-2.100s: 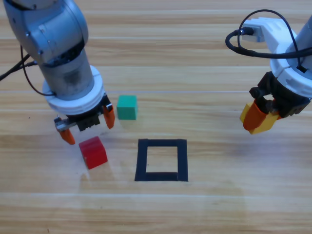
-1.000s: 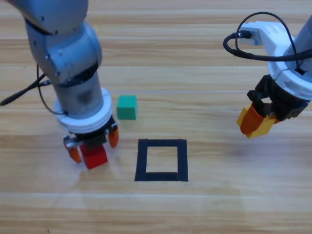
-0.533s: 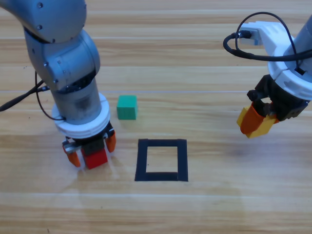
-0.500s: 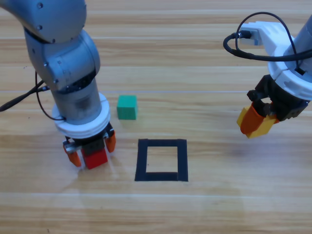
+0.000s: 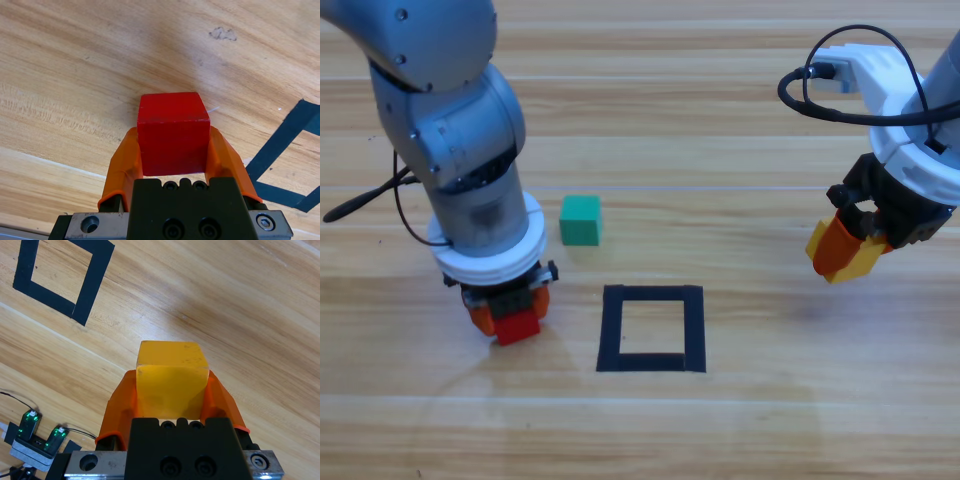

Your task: Stack the blocks in the rectangular block: red at the bottom, yellow in the middle, green on top

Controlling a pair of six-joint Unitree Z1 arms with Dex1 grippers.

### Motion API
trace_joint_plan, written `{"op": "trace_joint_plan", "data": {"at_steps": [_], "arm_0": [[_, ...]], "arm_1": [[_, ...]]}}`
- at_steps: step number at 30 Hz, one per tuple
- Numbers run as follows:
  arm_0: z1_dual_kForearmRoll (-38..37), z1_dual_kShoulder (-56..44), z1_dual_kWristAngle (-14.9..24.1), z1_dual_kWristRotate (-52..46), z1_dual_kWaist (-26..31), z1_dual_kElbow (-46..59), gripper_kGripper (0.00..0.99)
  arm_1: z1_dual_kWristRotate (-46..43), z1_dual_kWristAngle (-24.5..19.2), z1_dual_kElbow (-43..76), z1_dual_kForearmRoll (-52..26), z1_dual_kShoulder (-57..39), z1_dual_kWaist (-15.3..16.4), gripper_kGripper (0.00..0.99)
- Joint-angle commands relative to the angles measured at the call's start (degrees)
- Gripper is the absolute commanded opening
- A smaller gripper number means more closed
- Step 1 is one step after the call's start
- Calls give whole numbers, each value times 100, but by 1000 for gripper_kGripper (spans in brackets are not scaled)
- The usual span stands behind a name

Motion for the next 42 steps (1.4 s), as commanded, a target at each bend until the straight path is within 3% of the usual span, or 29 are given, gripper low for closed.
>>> {"op": "trace_joint_plan", "data": {"at_steps": [1, 31, 37, 42], "arm_0": [[46, 264, 7, 366, -116, -167, 195], [257, 492, -283, 1306, -160, -896, 213], [714, 791, -265, 1473, -318, -1424, 213], [801, 817, -292, 1526, -318, -1468, 117]], "arm_1": [[26, -52, 183, -151, 224, -120, 0], [70, -184, 263, -151, 119, -120, 0], [79, -193, 263, -151, 136, -120, 0], [79, -193, 280, -169, 128, -120, 0]]}}
